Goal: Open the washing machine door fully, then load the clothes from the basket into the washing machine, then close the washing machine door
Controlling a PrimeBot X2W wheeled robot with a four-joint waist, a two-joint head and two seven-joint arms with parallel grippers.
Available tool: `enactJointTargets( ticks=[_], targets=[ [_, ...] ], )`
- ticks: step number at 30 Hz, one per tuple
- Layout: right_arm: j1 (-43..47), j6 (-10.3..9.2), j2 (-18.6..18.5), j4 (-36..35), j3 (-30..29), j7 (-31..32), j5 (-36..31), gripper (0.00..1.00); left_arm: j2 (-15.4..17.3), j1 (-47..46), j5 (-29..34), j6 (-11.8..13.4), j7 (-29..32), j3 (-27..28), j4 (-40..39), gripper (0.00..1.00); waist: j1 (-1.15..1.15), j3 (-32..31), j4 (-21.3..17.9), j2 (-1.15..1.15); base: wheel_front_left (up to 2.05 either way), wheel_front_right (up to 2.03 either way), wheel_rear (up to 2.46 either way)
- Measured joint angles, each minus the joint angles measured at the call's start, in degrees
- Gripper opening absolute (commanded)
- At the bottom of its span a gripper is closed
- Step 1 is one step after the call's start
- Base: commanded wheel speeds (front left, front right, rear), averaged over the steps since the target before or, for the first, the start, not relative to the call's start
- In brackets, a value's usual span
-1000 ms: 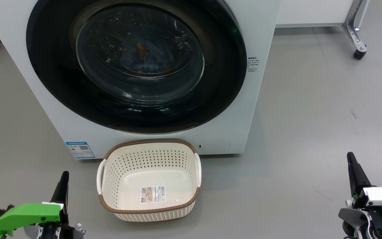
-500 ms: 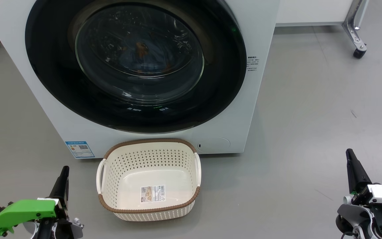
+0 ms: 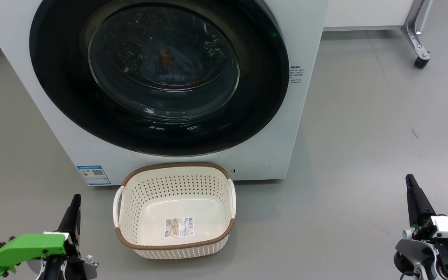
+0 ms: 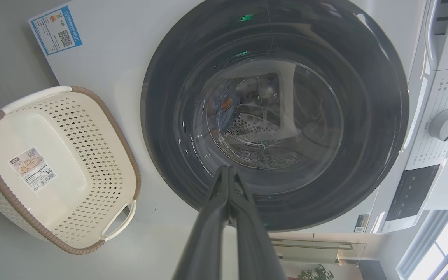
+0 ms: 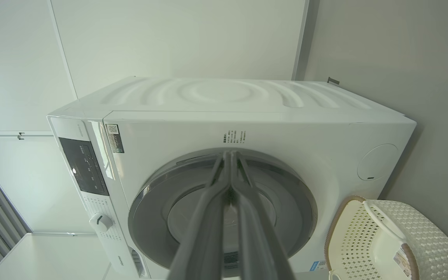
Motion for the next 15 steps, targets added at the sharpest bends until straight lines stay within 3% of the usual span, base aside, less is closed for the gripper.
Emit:
enactJointTargets(
  ticks=[15],
  targets=[
    [0.0,0.00,0.0,0.0,0.0,0.0,0.0,0.00,0.0,0.0,0.0,0.0,0.0,0.0,-0.1,0.00,0.00,0.0,0.0,0.00,0.00,0.00,0.00]
  ],
)
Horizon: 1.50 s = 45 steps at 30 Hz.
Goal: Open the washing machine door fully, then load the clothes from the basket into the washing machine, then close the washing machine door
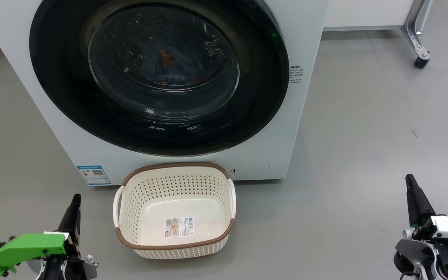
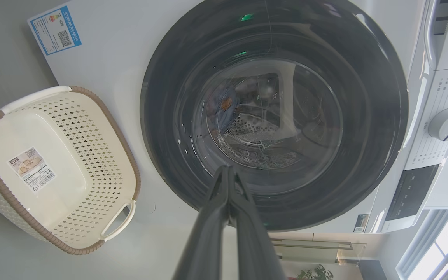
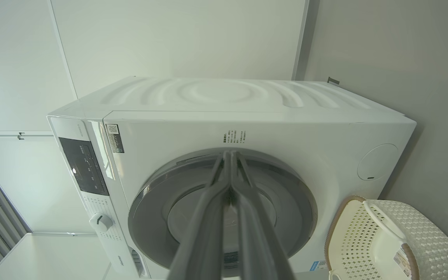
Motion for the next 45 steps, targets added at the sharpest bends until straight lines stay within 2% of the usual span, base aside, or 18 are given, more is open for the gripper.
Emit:
enactJointTargets(
  ticks=[45],
  targets=[
    [0.0,0.00,0.0,0.0,0.1,0.0,0.3,0.00,0.0,0.0,-0.1,0.0,0.0,0.0,-0.1,0.00,0.00,0.0,0.0,0.00,0.00,0.00,0.00]
  ],
)
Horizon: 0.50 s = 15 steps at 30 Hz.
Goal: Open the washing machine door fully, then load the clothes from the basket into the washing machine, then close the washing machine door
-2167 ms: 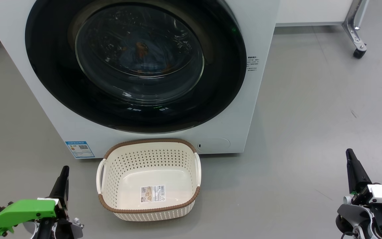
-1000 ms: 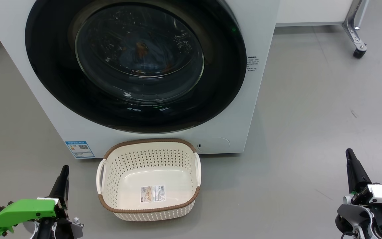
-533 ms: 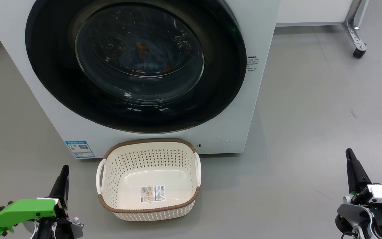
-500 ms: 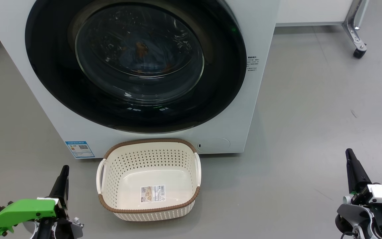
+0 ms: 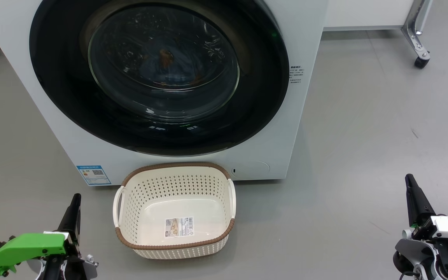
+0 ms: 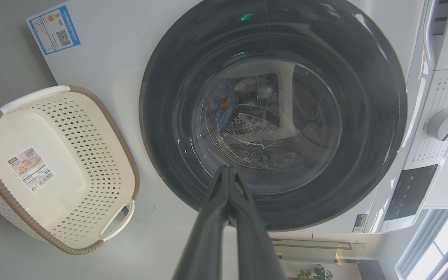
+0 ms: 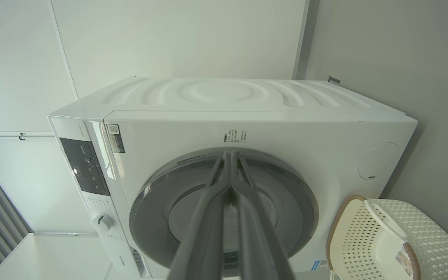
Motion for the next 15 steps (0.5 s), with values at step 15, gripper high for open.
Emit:
enactJointTargets(
  ticks=[15],
  targets=[
    [0.0,0.00,0.0,0.0,0.0,0.0,0.0,0.00,0.0,0.0,0.0,0.0,-0.1,0.0,0.0,0.00,0.00,0.0,0.0,0.00,0.00,0.00,0.00]
  ],
)
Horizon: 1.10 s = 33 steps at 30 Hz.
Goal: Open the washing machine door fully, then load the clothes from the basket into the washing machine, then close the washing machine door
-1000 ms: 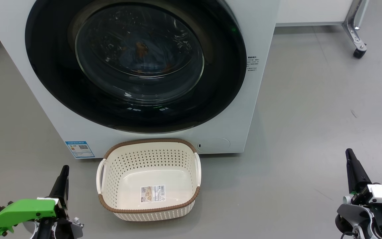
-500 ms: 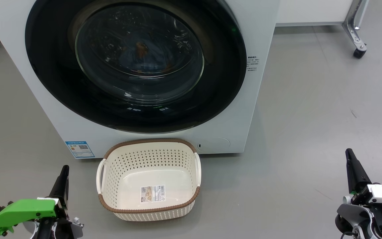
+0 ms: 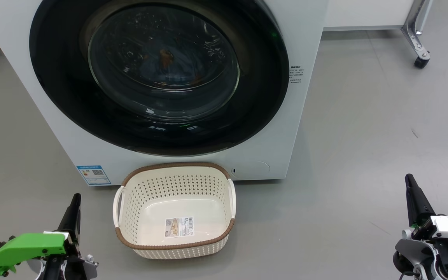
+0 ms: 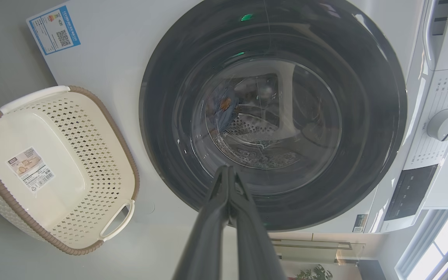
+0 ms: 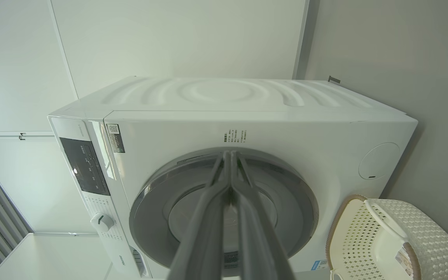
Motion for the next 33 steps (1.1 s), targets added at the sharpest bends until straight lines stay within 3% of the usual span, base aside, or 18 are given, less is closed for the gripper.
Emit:
enactJointTargets(
  ticks=[33],
  targets=[
    [0.0,0.00,0.0,0.0,0.0,0.0,0.0,0.00,0.0,0.0,0.0,0.0,0.0,0.0,0.0,0.00,0.00,0.0,0.0,0.00,0.00,0.00,0.00]
  ],
)
